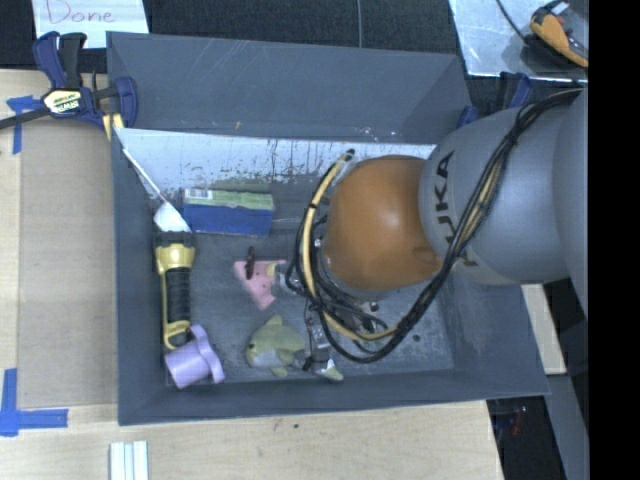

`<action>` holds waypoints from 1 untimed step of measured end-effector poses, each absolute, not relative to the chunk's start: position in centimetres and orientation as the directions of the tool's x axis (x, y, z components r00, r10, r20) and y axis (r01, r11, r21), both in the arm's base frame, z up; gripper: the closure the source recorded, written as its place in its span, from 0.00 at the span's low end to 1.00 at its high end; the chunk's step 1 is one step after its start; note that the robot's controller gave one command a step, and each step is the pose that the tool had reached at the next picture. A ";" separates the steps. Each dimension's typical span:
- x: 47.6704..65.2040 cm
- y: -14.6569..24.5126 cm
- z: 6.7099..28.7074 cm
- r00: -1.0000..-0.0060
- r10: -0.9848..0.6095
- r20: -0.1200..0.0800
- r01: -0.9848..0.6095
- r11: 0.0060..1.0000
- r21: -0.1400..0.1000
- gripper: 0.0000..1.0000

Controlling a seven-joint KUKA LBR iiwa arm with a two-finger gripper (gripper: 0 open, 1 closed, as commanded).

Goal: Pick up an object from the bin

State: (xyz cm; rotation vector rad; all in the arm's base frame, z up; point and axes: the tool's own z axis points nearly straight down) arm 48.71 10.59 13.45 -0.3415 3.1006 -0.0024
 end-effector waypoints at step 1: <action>48.5 7.2 9.9 -0.993 0.119 0.000 0.119 0.993 0.000 0.00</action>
Offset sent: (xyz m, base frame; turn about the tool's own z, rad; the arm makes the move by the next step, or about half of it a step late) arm -0.0049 -0.0159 -0.0645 0.0646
